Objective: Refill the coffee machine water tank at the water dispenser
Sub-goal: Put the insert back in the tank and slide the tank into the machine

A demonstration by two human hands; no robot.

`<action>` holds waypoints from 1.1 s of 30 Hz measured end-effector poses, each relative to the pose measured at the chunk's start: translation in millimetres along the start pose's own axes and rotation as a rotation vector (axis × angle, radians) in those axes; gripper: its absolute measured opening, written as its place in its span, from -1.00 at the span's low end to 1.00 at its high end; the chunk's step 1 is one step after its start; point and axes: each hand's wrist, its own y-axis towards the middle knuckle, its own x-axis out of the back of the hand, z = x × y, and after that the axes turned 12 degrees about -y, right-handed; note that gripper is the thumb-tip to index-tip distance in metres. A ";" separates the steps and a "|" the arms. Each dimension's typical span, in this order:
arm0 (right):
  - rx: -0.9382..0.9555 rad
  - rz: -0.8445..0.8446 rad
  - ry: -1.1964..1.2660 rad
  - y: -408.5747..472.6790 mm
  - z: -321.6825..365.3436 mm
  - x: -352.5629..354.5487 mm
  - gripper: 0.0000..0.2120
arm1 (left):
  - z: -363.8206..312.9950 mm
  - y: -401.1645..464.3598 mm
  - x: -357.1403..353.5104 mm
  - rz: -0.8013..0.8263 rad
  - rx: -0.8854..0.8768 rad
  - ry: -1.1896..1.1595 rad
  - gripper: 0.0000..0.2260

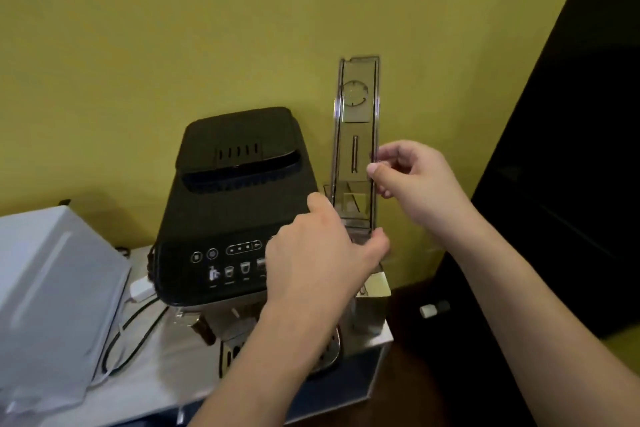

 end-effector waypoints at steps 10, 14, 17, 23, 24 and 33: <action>-0.060 0.158 -0.157 53.4 -101.4 -14.4 -0.81 | -29.0 14.4 -99.6 0.082 0.246 0.025 -0.54; -0.019 0.373 -0.518 67.2 -123.0 -44.1 -0.72 | -13.8 24.3 -125.4 0.129 0.366 0.107 -0.42; 0.064 0.435 -0.721 69.9 -135.2 -55.7 -0.75 | -6.9 28.9 -141.4 0.186 0.435 0.141 -0.42; 0.140 0.468 -0.804 69.3 -150.3 -68.3 -0.76 | 2.1 29.3 -161.6 0.245 0.494 0.193 -0.48; 0.157 0.449 -0.813 70.0 -152.0 -69.8 -0.76 | 2.7 29.2 -162.8 0.241 0.492 0.203 -0.48; 0.227 0.387 -0.881 70.8 -154.1 -73.1 -0.74 | 0.1 33.6 -166.3 0.234 0.469 0.268 -0.49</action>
